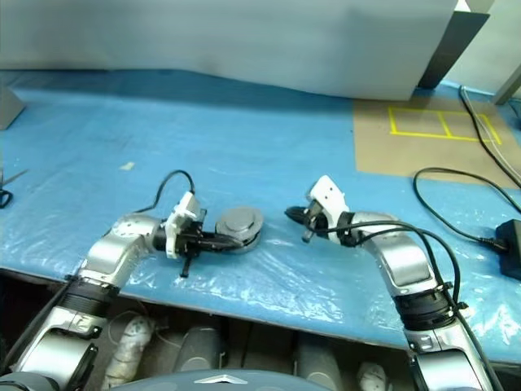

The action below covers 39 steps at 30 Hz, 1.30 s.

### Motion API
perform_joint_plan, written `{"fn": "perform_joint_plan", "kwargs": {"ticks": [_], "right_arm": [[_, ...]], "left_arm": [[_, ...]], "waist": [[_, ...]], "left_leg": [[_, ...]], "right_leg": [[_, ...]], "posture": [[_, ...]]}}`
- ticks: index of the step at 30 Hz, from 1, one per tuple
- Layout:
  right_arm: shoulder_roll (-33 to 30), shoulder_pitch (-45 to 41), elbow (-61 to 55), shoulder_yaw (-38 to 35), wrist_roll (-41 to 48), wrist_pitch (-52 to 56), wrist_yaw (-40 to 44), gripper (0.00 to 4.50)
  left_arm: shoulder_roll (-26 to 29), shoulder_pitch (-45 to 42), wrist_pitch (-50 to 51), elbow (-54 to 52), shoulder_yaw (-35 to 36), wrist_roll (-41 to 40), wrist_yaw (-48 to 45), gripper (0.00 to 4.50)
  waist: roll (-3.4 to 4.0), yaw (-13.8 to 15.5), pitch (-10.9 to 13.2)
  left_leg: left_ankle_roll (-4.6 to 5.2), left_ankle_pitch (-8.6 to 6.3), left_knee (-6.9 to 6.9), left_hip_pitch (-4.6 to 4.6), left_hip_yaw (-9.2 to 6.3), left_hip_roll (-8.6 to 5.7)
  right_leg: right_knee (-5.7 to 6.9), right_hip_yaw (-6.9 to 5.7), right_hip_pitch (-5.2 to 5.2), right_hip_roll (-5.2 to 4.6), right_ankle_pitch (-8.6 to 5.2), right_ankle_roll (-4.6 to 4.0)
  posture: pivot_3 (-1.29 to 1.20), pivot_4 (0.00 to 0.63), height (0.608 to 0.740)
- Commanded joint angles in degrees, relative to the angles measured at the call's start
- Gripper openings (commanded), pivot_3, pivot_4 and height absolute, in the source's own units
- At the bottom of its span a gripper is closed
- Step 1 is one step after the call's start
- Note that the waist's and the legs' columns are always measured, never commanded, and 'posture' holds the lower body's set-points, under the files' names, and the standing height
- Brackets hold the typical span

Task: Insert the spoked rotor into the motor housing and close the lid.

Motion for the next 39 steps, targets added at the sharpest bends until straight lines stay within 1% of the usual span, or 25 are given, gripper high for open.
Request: {"fn": "perform_joint_plan", "kwargs": {"ticks": [1,2,5,7,9,13,16,20,24,32,39], "right_arm": [[-1.2,-1.9,-4.2,-1.1,2.0,-0.6,1.7,0.46],[-1.2,-2.6,-4.9,-0.9,2.4,-0.6,2.0,0.64],[-0.5,-5.3,-5.1,0.0,3.0,-1.1,2.9,1.58],[0.6,-7.3,-4.5,1.0,4.1,-1.1,4.4,2.36],[1.6,-8.5,-2.9,2.9,4.1,-2.0,6.2,3.01],[4.0,-10.0,2.2,7.6,3.0,-3.9,9.7,4.42],[5.4,-12.1,6.4,10.5,1.1,-6.3,11.6,4.47],[8.0,-14.9,12.6,14.0,-4.3,-12.3,10.1,4.47],[9.4,-15.7,15.7,14.8,-5.8,-15.1,10.9,4.47],[8.2,-14.5,20.5,16.7,-9.5,-19.9,13.4,4.47],[10.6,-14.8,23.0,17.1,-11.4,-21.8,12.7,4.47]], "left_arm": [[1.9,1.0,6.7,-8.9,5.7,-7.4,4.8,0.0],[2.4,1.5,8.1,-10.9,7.0,-8.9,6.1,0.0],[3.7,2.8,11.2,-14.9,10.0,-12.4,9.5,0.0],[4.8,5.2,11.0,-16.1,11.1,-11.9,11.2,0.0],[5.4,7.0,10.4,-15.7,11.5,-11.1,12.6,0.0],[4.9,10.0,9.4,-15.5,12.4,-10.2,16.7,0.0],[5.2,12.4,8.5,-15.7,12.8,-9.7,18.0,0.0],[5.8,14.6,6.9,-15.2,13.5,-8.7,19.9,0.0],[6.6,15.7,6.4,-13.6,14.2,-8.1,20.7,0.0],[6.7,16.7,5.6,-13.2,15.0,-8.6,21.4,0.0],[6.2,16.2,5.4,-12.8,14.3,-8.1,21.6,0.0]], "waist": [[0.02,0.0,0.0],[0.03,0.0,0.0],[0.05,-0.2,0.0],[0.05,-0.7,0.0],[0.05,-1.1,0.0],[0.04,-1.4,0.0],[0.05,-1.4,0.0],[0.04,-1.5,0.0],[0.04,-1.4,0.0],[0.04,-1.4,0.0],[0.03,-1.5,0.0]], "left_leg": [[0.0,0.0,-0.01,0.01,0.0,0.0],[0.0,0.0,-0.01,0.01,0.02,-0.01],[-0.01,0.0,-0.03,-0.01,0.06,-0.02],[-0.01,0.0,-0.03,-0.01,0.07,-0.01],[-0.01,0.0,-0.05,0.01,0.07,0.0],[-0.01,0.0,-0.02,-0.03,0.07,-0.01],[-0.01,0.0,0.01,-0.04,0.07,-0.01],[-0.01,0.0,0.03,-0.02,0.07,0.02],[-0.01,0.0,0.05,-0.03,0.07,0.0],[-0.01,0.0,0.12,-0.05,0.07,0.02],[0.0,0.0,0.24,-0.02,0.07,0.03]], "right_leg": [[-0.01,0.0,0.01,0.01,0.0,0.0],[-0.03,0.03,0.01,0.01,0.0,0.0],[-0.08,0.07,-0.02,0.02,0.0,0.0],[-0.06,0.09,-0.05,0.05,0.0,0.01],[-0.04,0.09,-0.05,0.07,0.0,0.01],[-0.06,0.09,-0.05,0.06,0.0,0.01],[-0.04,0.09,-0.05,0.05,0.0,0.01],[0.01,0.09,-0.07,0.07,0.0,0.01],[0.01,0.1,-0.06,0.06,0.0,0.01],[0.06,0.09,-0.06,0.07,0.0,0.02],[0.17,0.12,-0.05,0.07,0.01,0.01]], "posture": [[0.0,0.15,0.74],[0.0,0.15,0.74],[0.0,0.15,0.74],[0.0,0.15,0.74],[0.0,0.15,0.74],[0.0,0.15,0.74],[0.0,0.15,0.74],[0.0,0.15,0.74],[0.0,0.15,0.74],[0.0,0.15,0.74],[0.0,0.15,0.74]]}}
